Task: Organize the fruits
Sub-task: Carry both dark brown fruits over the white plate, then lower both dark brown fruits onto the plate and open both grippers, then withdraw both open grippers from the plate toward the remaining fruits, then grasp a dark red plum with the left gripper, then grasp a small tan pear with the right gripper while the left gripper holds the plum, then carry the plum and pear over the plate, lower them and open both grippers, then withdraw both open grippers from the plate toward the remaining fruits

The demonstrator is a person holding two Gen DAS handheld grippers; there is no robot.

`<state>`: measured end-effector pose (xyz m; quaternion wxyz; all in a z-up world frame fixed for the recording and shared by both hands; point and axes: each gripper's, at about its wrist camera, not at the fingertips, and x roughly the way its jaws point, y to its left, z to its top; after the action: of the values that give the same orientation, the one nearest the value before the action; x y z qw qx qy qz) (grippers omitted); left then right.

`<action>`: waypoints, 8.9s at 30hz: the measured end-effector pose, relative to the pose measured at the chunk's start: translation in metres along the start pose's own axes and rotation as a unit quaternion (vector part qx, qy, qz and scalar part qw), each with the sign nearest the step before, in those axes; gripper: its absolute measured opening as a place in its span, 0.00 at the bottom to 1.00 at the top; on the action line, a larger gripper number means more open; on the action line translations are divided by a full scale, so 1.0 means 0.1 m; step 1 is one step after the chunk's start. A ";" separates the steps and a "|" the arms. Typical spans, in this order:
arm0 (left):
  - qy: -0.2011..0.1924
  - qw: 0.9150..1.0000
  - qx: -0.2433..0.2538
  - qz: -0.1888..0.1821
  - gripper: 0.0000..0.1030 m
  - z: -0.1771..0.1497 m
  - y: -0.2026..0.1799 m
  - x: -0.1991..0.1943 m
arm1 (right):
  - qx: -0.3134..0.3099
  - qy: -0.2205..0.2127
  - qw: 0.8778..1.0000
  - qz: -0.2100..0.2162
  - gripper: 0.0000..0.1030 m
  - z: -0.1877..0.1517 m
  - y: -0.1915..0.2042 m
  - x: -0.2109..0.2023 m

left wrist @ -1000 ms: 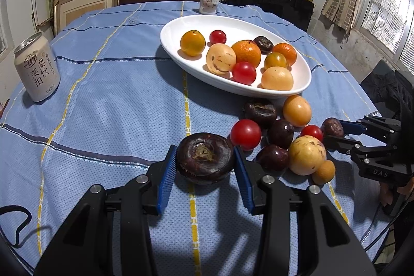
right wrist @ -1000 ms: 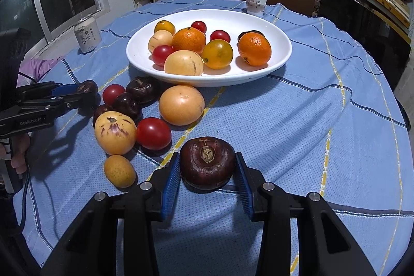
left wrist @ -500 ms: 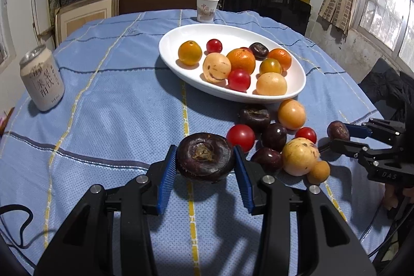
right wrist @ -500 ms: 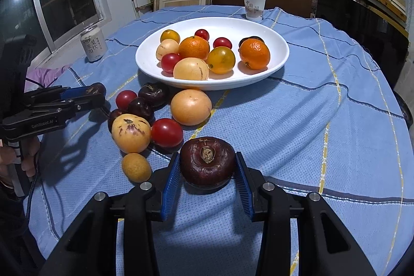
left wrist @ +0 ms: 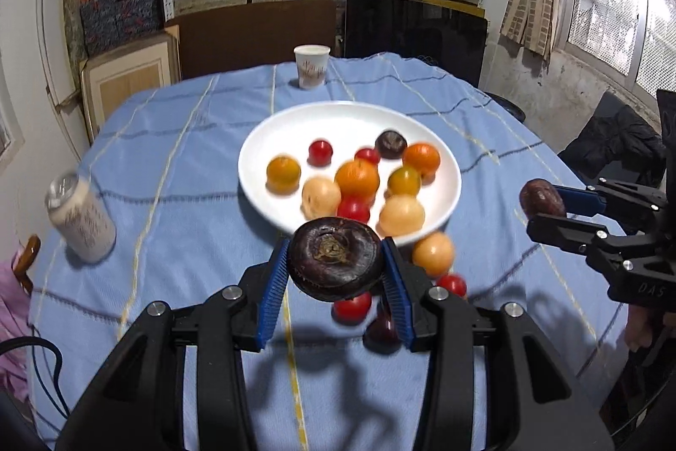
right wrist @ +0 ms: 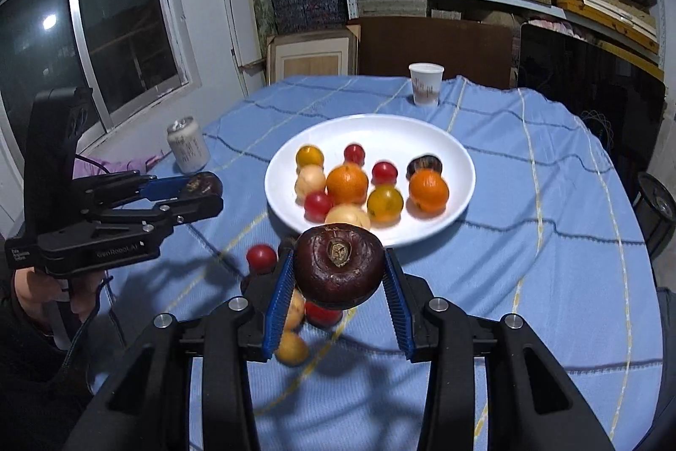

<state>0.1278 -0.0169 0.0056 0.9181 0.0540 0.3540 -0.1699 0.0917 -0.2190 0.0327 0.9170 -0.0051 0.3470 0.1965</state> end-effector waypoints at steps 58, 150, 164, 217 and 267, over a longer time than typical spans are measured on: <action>0.011 0.999 -0.013 0.036 0.76 0.39 0.22 0.49 | 0.019 0.045 0.999 -0.021 0.55 0.38 -0.27 0.62; 0.103 0.991 0.063 -0.050 0.34 -0.70 -0.34 0.58 | 0.101 0.086 0.991 0.017 0.33 -0.85 0.14 0.50; 0.060 0.996 0.042 -0.047 0.30 -0.67 -0.25 0.40 | 0.102 0.079 0.991 0.027 0.32 -0.85 0.15 0.47; 0.026 0.998 -0.002 -0.060 0.30 -0.54 -0.04 0.22 | 0.036 0.114 0.993 -0.002 0.35 -0.78 0.23 0.53; 0.014 0.998 0.031 -0.047 0.69 -0.05 0.06 0.46 | 0.090 -0.006 0.996 0.017 0.64 -0.15 -0.30 0.40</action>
<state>0.1587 -0.0229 -0.0293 0.9022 0.0676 0.3632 -0.2228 0.1206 -0.2350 -0.0082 0.9123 0.0843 0.3582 0.1797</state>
